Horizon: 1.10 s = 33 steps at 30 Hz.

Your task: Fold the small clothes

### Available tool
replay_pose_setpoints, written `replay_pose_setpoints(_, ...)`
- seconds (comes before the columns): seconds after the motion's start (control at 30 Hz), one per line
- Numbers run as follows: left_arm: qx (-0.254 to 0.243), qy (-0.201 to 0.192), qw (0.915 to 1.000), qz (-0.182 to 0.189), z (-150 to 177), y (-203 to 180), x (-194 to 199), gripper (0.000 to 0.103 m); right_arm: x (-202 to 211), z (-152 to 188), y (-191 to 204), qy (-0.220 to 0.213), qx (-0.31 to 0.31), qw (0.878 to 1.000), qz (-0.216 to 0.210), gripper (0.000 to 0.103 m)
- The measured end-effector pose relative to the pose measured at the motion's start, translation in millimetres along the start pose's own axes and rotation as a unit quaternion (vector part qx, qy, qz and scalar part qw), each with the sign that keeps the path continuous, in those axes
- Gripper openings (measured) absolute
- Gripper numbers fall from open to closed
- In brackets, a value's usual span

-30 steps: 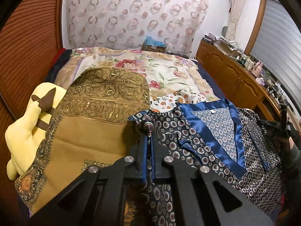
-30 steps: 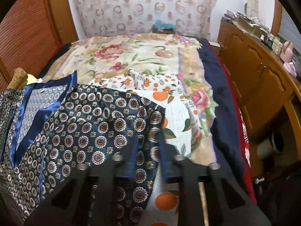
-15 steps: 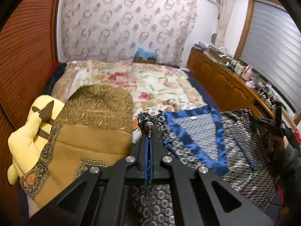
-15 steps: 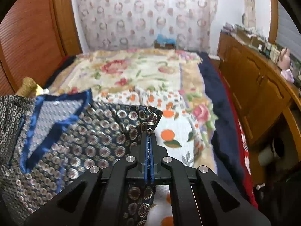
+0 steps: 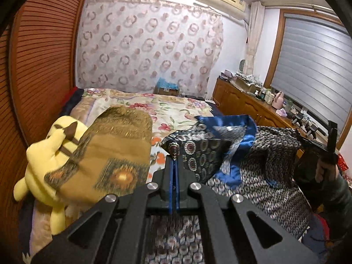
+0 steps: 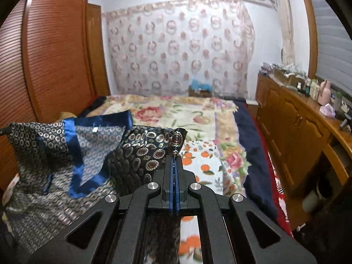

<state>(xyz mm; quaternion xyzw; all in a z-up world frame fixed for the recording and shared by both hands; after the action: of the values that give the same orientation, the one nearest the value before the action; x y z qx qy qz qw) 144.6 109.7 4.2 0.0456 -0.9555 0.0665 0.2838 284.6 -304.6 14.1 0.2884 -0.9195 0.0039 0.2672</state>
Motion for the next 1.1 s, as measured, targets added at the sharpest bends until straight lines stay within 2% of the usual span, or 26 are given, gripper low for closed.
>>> replay_pose_setpoints(0.27,0.028,-0.007,0.9995,-0.012,56.9,26.0,46.0,0.000,62.3,53.0,28.9,-0.010,-0.004,1.000,0.006,0.000)
replay_pose_setpoints(0.53,0.042,-0.004,0.9988,-0.024,92.6,44.1,81.4,0.000,125.3,91.2,42.9,-0.011,-0.017,1.000,0.014,0.000)
replay_pose_setpoints(0.77,0.014,0.035,0.9973,-0.063,123.8,51.1,75.4,0.000,119.0,141.5,36.6,0.057,-0.042,0.997,0.017,0.000)
replay_pose_setpoints(0.9,0.009,0.044,0.9972,-0.060,131.6,51.5,73.6,0.000,108.6,161.5,30.5,0.084,-0.049,0.995,0.022,0.001)
replay_pose_setpoints(1.0,0.009,0.045,0.9975,-0.053,130.1,51.6,73.5,0.007,108.4,160.6,30.3,0.084,-0.047,0.995,0.025,0.006)
replay_pose_setpoints(1.03,0.007,0.044,0.9976,-0.052,128.9,50.9,73.9,0.014,109.8,158.1,31.3,0.082,-0.042,0.995,0.026,0.011)
replay_pose_setpoints(1.07,0.004,0.041,0.9978,-0.052,127.3,50.7,74.3,0.028,111.5,155.0,32.9,0.078,-0.037,0.996,0.027,0.013)
replay_pose_setpoints(1.1,0.002,0.038,0.9980,-0.051,125.5,50.1,74.5,0.035,114.8,152.7,32.9,0.074,-0.032,0.996,0.028,0.019)
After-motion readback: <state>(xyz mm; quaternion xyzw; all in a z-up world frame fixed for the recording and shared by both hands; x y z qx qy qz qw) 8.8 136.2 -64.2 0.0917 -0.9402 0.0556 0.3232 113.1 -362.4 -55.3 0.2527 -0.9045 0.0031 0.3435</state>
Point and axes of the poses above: each gripper's, at about its wrist camera, not at the fingertips, and x roughly against the way its jaws point, y to its left, z to its underside, the point moved 5 cm from there along -x, roughly the way its jaws point, and after that the axes turned 14 degrees about -z, right-handed, at the moved point
